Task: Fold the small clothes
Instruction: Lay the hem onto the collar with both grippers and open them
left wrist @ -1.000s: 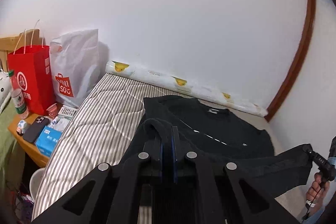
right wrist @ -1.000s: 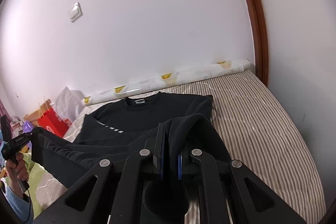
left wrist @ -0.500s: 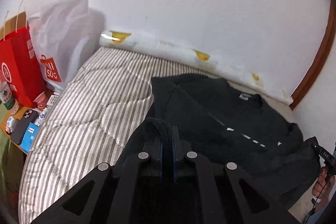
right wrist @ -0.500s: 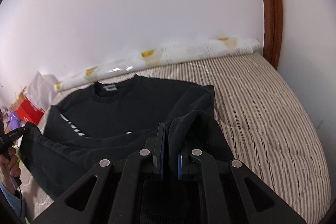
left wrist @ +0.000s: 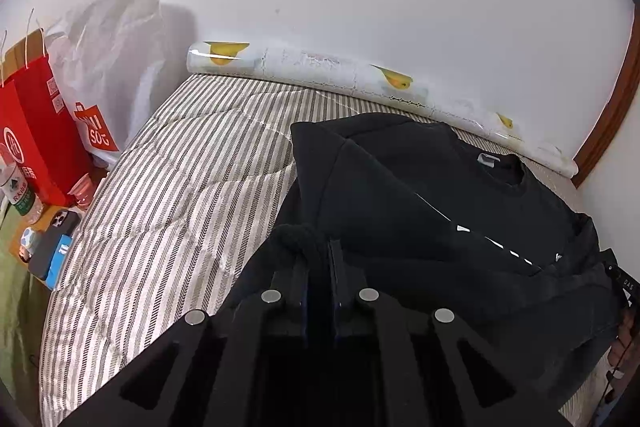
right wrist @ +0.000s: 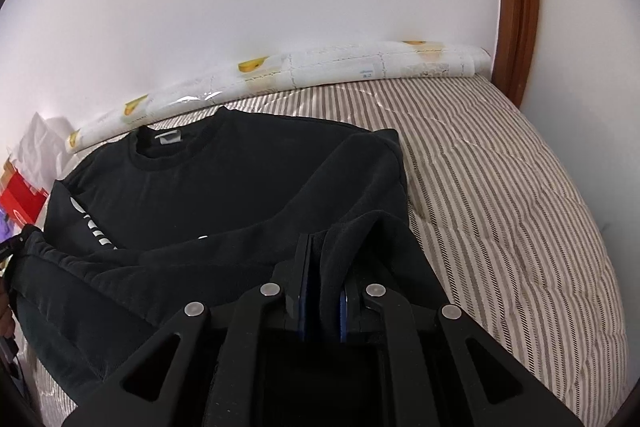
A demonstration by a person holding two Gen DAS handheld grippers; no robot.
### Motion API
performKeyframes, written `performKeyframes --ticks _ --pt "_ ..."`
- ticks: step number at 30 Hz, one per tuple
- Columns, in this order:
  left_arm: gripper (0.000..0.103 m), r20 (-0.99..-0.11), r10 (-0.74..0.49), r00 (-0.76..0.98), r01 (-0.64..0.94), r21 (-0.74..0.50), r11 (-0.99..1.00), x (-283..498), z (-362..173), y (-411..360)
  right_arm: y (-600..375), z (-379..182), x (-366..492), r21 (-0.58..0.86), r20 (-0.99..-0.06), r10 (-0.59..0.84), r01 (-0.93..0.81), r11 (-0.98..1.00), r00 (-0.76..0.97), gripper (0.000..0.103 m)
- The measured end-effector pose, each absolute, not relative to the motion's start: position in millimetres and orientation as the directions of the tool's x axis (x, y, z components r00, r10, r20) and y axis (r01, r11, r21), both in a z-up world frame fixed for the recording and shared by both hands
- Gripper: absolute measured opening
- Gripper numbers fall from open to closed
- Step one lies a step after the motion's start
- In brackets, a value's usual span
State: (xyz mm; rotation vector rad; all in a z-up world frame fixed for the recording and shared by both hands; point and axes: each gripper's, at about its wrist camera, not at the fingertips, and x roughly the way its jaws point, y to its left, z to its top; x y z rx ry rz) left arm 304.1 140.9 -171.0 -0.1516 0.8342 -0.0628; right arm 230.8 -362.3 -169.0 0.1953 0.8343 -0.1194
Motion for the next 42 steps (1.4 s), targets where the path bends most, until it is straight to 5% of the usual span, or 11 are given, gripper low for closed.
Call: performKeyframes --ticks 5,7,9,15,17,22,33,42 --pt "0.02 -0.737 -0.136 0.663 0.006 -0.176 0.984 291 -162 144 -354 -158 213 0.082 -0.761 -0.059 0.186 0.979 0.646 0.026" --pt "0.042 -0.733 -0.149 0.664 0.012 -0.189 0.982 280 -156 147 -350 -151 200 0.059 -0.754 -0.078 0.185 0.981 0.652 0.043" --pt "0.053 -0.723 -0.159 0.672 0.033 -0.185 0.982 267 -152 147 -346 -142 180 0.021 -0.729 -0.125 0.204 0.979 0.673 0.053" --pt "0.054 -0.713 -0.17 0.68 0.036 -0.2 0.979 233 -143 152 -347 -120 135 0.04 -0.692 -0.149 0.244 0.969 0.706 0.054" --pt "0.054 -0.715 -0.199 0.67 0.053 -0.222 0.974 220 -144 150 -341 -114 124 0.054 -0.681 -0.129 0.225 0.973 0.72 0.053" --pt "0.054 -0.714 -0.232 0.66 0.097 -0.225 0.969 193 -151 138 -309 -113 108 0.081 -0.685 -0.034 0.122 0.989 0.727 0.025" --pt "0.054 -0.737 -0.282 0.614 0.189 -0.21 0.959 176 -175 113 -250 -156 106 0.128 -0.75 0.108 -0.018 0.992 0.653 0.023" --pt "0.055 -0.748 -0.276 0.603 0.151 -0.233 0.961 208 -187 117 -267 -170 136 0.143 -0.772 0.066 0.071 0.987 0.632 0.006"
